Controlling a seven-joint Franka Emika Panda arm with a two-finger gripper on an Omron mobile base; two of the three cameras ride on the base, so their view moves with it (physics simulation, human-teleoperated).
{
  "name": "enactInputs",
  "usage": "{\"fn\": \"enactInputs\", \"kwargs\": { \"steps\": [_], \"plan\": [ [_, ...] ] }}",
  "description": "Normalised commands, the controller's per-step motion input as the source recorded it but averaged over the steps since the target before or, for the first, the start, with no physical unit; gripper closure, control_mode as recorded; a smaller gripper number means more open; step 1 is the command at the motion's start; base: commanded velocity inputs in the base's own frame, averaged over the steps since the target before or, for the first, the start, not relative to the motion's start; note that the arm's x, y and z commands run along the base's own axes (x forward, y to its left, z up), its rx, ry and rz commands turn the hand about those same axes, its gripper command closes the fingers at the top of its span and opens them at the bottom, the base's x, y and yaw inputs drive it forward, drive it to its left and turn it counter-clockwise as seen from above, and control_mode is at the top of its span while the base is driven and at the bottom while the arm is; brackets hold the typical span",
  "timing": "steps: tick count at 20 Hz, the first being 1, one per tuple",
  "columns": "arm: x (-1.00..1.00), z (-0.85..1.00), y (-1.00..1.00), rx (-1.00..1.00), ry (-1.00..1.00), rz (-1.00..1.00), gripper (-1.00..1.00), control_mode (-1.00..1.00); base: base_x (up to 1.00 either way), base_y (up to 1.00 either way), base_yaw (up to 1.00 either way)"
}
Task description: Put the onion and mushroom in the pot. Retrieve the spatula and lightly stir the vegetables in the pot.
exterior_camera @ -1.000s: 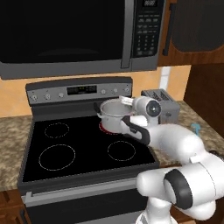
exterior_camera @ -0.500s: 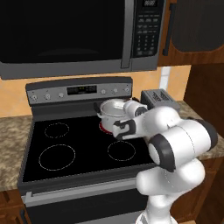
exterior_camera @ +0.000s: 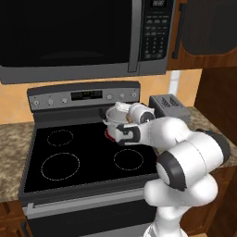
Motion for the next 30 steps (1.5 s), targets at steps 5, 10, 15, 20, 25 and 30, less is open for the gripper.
{"fn": "enactInputs", "kwargs": {
  "steps": [5,10,15,20,25,30],
  "plan": [
    [-0.68,0.75,-0.36,0.02,0.23,0.00,-1.00,-1.00,0.00,0.00,0.00],
    [-0.59,0.53,-0.72,0.08,0.42,0.00,-1.00,-1.00,0.00,0.00,0.00],
    [-0.84,-0.06,-0.97,0.04,0.63,0.00,-1.00,-1.00,0.00,0.00,0.00],
    [-0.49,-0.93,-0.99,-0.01,0.24,0.00,-1.00,-1.00,0.00,0.00,0.00],
    [0.00,-0.88,-0.95,0.00,0.05,0.01,-1.00,-1.00,0.00,0.00,0.00],
    [0.52,-0.58,-0.52,-0.03,0.00,0.01,-1.00,-1.00,0.00,0.00,0.00]
  ]
}}
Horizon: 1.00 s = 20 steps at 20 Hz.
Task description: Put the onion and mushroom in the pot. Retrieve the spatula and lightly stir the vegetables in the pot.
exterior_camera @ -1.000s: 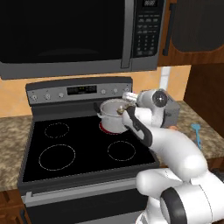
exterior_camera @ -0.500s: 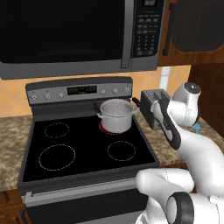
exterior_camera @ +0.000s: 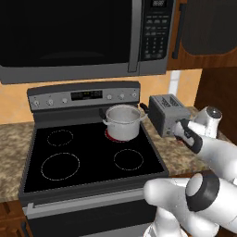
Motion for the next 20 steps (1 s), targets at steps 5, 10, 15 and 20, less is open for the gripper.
{"fn": "enactInputs", "kwargs": {
  "steps": [5,10,15,20],
  "plan": [
    [0.89,-0.34,-0.37,0.00,0.03,0.00,-1.00,-1.00,0.00,0.00,0.00],
    [0.62,-0.37,-0.44,0.00,0.11,0.00,-1.00,-1.00,0.00,0.00,0.00],
    [0.63,-0.34,-0.12,0.00,0.08,0.00,-1.00,-1.00,0.00,0.00,0.00],
    [0.01,-0.49,-0.01,-0.01,0.03,0.00,1.00,-1.00,0.00,0.00,0.00]
  ]
}}
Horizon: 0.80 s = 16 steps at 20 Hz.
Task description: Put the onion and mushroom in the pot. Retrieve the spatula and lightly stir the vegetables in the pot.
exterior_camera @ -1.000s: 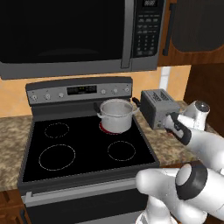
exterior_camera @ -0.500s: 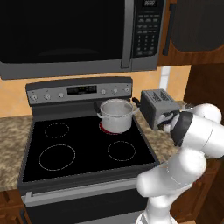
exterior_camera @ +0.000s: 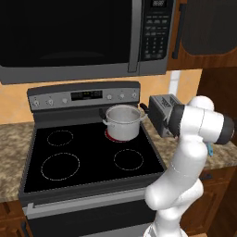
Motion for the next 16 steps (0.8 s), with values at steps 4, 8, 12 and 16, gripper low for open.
{"fn": "enactInputs", "kwargs": {
  "steps": [4,8,12,16],
  "plan": [
    [-0.56,-0.15,0.21,-0.05,-0.07,0.00,1.00,-1.00,0.00,0.00,0.00],
    [-0.86,0.99,0.53,0.00,-0.24,0.04,1.00,-1.00,0.00,0.00,0.00],
    [-0.50,1.00,0.99,0.00,-0.03,0.15,1.00,-1.00,0.00,0.00,0.00],
    [0.00,1.00,0.67,0.00,0.00,0.21,1.00,-1.00,0.00,0.00,0.00]
  ]
}}
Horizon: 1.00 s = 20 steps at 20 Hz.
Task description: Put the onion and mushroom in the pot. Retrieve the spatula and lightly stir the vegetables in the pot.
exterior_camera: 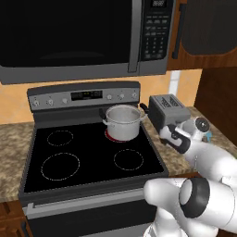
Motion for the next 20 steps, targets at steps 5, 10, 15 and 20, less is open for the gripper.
{"fn": "enactInputs", "kwargs": {
  "steps": [5,10,15,20],
  "plan": [
    [0.00,1.00,0.71,0.01,0.02,0.23,1.00,-1.00,0.00,0.00,0.00],
    [0.48,0.75,0.74,0.00,-0.02,0.06,1.00,-1.00,0.00,0.00,0.00],
    [0.75,0.24,0.50,0.00,0.01,-0.02,1.00,-1.00,0.00,0.00,0.00],
    [0.72,-0.24,0.45,0.00,0.00,-0.09,1.00,-1.00,0.00,0.00,0.00]
  ]
}}
